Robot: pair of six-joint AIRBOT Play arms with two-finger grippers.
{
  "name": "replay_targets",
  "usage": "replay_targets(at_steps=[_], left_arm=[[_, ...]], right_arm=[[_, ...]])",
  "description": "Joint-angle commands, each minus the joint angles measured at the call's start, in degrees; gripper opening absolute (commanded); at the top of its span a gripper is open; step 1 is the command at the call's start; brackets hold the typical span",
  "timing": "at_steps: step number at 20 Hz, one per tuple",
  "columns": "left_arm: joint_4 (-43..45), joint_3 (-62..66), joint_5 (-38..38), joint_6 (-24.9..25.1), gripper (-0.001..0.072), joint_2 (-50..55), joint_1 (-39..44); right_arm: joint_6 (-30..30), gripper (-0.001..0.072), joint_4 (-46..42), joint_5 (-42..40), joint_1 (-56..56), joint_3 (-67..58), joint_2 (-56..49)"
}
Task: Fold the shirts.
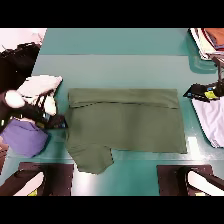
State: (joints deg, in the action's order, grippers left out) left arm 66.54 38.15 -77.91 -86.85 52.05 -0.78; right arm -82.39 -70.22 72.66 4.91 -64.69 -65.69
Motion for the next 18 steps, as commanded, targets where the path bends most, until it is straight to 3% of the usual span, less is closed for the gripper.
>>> replay_targets(at_steps=[1, 12, 17, 18], left_arm=[[-1.81, -13.38, -2.12, -4.92, 0.0475, -11.61, 0.04], [-9.81, -22.45, 1.05, -4.70, 0.0467, -13.77, 0.09], [-13.14, -25.27, 7.37, -4.70, 0.0467, -13.77, 0.09], [-13.79, -25.73, 8.52, -4.66, 0.0414, -13.77, 0.09]], right_arm=[[-0.07, 0.0450, 0.26, -1.75, 0.09, 2.95, 3.26], [-0.07, 0.0450, 0.28, -0.68, 0.07, 3.89, 3.26], [-0.07, 0.0449, 1.84, -0.74, 0.09, 3.89, 3.26], [-0.04, 0.0450, 1.86, -0.68, 0.07, 3.89, 3.26]])
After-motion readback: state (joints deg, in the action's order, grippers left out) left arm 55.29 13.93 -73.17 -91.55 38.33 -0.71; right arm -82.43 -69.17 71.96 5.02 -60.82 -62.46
